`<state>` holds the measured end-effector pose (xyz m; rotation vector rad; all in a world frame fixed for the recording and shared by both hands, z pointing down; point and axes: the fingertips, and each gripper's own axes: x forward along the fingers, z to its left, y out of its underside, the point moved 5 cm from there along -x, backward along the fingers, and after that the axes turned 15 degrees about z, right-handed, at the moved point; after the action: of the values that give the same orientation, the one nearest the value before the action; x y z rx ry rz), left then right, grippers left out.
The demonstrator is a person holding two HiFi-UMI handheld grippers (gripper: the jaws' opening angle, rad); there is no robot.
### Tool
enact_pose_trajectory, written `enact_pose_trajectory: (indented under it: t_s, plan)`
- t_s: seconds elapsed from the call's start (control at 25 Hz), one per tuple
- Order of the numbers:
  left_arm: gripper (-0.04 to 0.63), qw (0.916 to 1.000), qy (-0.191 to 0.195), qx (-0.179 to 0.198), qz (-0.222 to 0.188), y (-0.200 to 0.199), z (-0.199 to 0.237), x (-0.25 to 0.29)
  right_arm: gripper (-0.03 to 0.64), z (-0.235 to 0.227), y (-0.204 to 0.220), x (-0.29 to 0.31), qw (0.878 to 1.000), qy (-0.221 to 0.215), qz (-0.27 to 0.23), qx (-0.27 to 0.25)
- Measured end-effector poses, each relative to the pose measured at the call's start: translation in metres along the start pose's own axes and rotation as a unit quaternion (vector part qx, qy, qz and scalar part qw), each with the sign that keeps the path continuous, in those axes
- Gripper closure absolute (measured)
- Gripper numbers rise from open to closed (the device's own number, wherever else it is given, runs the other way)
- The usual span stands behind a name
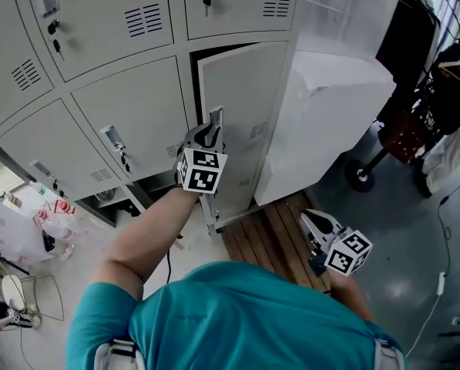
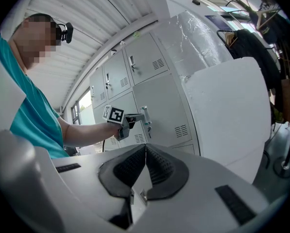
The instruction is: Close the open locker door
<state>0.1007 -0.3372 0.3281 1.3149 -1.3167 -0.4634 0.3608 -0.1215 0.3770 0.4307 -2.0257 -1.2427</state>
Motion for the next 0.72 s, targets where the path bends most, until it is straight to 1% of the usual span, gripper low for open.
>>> enact_pose_trajectory:
  t_s: [0.24, 0.48, 0.72]
  plan:
    - [0.517, 0.9996, -0.021, -0.016, 0.010, -0.002, 0.020, 0.012, 0.618, -0.009, 0.002, -0.005, 1.000, 0.007, -0.001, 0.007]
    - [0.517, 0.9990, -0.037, -0.020, 0.017, -0.006, 0.028, 0.025, 0.618, -0.016, -0.001, -0.006, 1.000, 0.007, -0.002, 0.008]
    - [0.517, 0.9965, -0.057, -0.046, 0.038, -0.012, 0.044, 0.040, 0.618, -0.025, -0.002, -0.006, 1.000, 0.005, -0.001, 0.012]
